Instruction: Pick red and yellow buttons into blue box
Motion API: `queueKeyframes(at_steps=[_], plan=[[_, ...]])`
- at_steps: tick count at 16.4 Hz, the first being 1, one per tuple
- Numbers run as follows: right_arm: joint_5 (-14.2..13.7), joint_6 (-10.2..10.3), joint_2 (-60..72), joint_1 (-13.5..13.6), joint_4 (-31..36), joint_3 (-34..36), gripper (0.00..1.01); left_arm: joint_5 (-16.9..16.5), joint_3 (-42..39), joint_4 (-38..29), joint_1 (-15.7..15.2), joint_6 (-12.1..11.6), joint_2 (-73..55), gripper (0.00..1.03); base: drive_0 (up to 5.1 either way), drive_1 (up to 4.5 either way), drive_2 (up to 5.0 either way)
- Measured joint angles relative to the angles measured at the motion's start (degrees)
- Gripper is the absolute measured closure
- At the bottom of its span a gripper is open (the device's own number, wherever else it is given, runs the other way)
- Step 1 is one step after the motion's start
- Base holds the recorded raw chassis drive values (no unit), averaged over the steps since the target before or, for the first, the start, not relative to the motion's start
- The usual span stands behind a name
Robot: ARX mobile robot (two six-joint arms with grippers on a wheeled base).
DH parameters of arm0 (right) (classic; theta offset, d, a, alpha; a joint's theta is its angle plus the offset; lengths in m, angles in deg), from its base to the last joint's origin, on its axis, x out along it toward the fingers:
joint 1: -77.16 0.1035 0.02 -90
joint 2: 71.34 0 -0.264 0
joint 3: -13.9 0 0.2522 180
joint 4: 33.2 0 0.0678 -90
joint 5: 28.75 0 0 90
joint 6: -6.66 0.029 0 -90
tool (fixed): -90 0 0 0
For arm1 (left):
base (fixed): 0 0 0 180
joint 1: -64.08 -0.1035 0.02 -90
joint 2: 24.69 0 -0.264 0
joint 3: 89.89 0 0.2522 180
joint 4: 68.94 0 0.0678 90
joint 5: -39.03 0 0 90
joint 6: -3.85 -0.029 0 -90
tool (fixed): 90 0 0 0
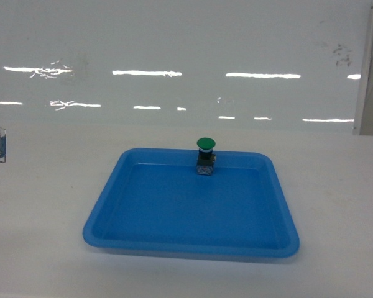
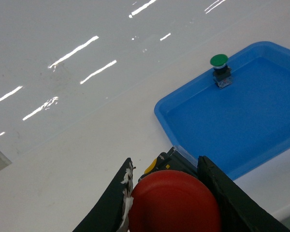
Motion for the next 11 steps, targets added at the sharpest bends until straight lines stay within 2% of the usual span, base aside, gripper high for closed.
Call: queueKeyframes(at_steps=[5, 11], plan=[[-0.09, 0.00, 0.00, -0.02, -0.04, 0.02, 0.81, 0.00, 0.00, -0.04, 0.00, -0.02, 0.02, 0.70, 0.0, 0.00, 0.0], [-0.09, 0.00, 0.02, 0.00, -0.07, 0.04, 0.81, 0.00, 0.00, -0.07, 0.00, -0.02, 0.02, 0.70, 4.5, -4.16, -0.1]])
